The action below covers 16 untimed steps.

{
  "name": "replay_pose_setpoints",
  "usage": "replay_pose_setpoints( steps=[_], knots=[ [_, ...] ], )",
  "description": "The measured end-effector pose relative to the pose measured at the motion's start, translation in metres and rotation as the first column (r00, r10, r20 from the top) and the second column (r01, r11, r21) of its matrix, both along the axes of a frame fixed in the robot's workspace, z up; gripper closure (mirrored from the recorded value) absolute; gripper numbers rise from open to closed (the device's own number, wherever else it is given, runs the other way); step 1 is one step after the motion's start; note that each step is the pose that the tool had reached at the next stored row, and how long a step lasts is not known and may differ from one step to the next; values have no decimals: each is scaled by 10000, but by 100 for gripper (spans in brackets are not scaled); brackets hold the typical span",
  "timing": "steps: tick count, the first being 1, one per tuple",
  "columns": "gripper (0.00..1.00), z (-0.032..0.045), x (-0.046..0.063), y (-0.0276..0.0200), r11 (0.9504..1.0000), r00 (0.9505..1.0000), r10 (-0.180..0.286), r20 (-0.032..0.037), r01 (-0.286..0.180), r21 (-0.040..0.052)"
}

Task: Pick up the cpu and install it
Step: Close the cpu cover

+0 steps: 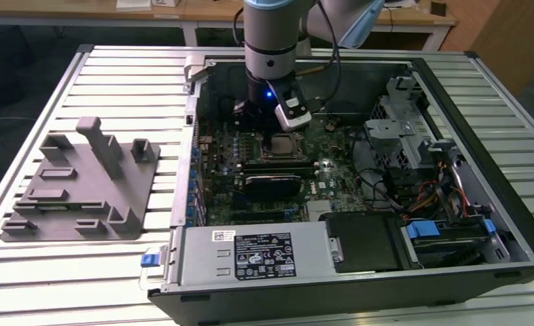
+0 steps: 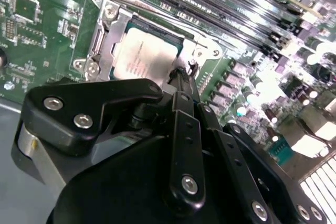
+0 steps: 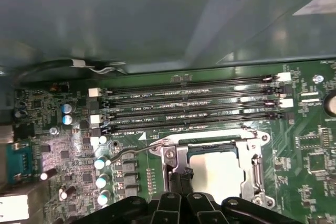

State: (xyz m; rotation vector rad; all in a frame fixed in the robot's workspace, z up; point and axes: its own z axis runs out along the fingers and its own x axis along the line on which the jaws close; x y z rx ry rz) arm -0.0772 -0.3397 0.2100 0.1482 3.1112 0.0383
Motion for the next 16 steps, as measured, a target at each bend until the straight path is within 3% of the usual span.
replay_pose_setpoints(
  steps=[6, 11, 16],
  knots=[
    [89, 139, 0, 0, 10000, 10000, 0, -1, 0, -1],
    [89, 143, 30, 0, 10000, 10000, -4, 0, 4, -29],
    [89, 143, 165, 0, 10000, 10000, -24, 0, 24, -78]
  ],
)
